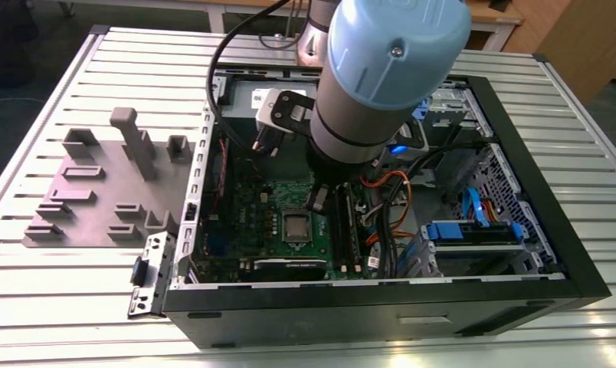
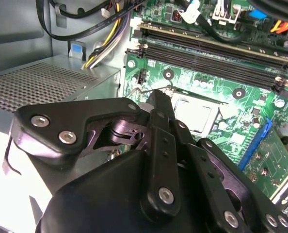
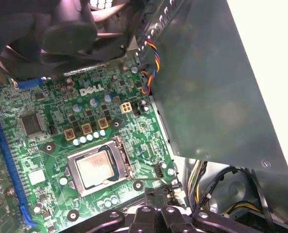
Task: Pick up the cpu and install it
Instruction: 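Close the cpu cover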
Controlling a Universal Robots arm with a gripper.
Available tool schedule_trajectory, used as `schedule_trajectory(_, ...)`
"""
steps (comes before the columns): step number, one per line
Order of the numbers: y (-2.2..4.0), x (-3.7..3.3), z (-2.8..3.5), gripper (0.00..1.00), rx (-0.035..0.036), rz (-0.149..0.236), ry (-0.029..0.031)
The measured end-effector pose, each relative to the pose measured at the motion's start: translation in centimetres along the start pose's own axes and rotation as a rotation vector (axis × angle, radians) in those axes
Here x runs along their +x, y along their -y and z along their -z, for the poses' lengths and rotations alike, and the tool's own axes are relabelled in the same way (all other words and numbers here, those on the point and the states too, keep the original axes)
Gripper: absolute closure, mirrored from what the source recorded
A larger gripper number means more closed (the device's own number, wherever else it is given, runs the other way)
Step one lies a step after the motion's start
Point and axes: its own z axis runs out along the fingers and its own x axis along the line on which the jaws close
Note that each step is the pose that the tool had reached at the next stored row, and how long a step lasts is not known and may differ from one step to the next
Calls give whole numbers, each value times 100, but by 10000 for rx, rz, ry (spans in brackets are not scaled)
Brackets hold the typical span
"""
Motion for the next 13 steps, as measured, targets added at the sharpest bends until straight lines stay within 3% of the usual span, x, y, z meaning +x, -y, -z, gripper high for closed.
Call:
schedule_trajectory(7,18,-33,-8,89,-7,0,17)
schedule_trajectory(9,17,-37,-10,89,-42,0,114)
schedule_trajectory(13,8,-74,-22,89,-153,7,408)
